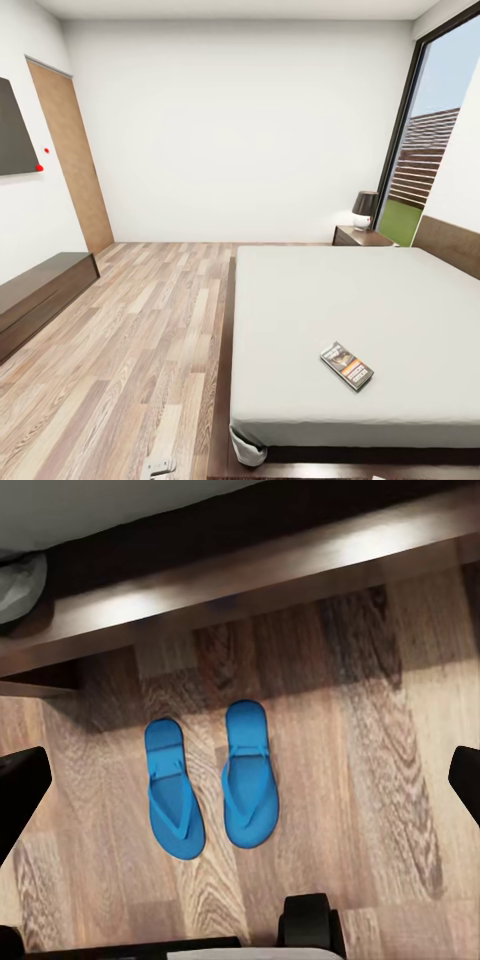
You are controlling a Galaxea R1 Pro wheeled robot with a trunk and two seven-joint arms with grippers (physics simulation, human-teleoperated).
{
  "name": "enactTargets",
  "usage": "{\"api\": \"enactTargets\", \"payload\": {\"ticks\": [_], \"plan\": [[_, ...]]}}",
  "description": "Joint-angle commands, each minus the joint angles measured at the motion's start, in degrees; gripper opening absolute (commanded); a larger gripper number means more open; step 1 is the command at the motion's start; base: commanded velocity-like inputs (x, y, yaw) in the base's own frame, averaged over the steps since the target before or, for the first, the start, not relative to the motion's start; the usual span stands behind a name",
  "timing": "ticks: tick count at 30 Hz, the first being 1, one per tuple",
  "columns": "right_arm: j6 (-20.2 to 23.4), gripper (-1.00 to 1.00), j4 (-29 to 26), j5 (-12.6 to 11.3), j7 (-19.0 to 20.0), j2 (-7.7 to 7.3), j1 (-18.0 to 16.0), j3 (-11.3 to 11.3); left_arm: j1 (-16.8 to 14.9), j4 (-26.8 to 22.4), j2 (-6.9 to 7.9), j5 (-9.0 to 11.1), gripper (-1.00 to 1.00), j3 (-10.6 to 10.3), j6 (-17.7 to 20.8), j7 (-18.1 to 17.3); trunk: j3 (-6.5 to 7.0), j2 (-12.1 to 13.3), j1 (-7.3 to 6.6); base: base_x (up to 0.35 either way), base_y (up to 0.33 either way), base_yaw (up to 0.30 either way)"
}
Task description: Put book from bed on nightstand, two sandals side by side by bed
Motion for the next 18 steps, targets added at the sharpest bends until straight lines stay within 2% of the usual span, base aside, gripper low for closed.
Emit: {"api": "enactTargets", "payload": {"ticks": [1, 5, 12, 18], "plan": [[0.1, 1.0, 0.0, -0.6, 0.3, -0.01, 0.0, -0.1, 0.0, 0.1, -0.01, 0.4, 1.0, 0.1, -0.1, -0.3, -0.08, 0.0, 0.0, 0.0, -0.029, 0.0], [0.1, 1.0, 0.0, -0.6, 0.3, -0.01, 0.0, -0.1, 0.0, 0.1, -0.06, 0.3, 1.0, 0.1, 0.0, -0.3, -0.11, 0.0, 0.0, 0.0, -0.145, 0.0], [0.1, 1.0, 0.0, -0.6, 0.3, -0.03, 0.0, -0.1, 0.0, 0.1, -0.08, 0.3, 1.0, 0.1, 0.0, -0.3, -0.12, 0.0, 0.0, -0.003, -0.249, 0.0], [0.1, 1.0, 0.0, -0.6, 0.3, -0.02, 0.0, -0.1, 0.0, 0.1, -0.08, 0.3, 1.0, 0.1, 0.0, -0.3, -0.13, 0.0, 0.0, -0.09, -0.242, 0.0]]}}
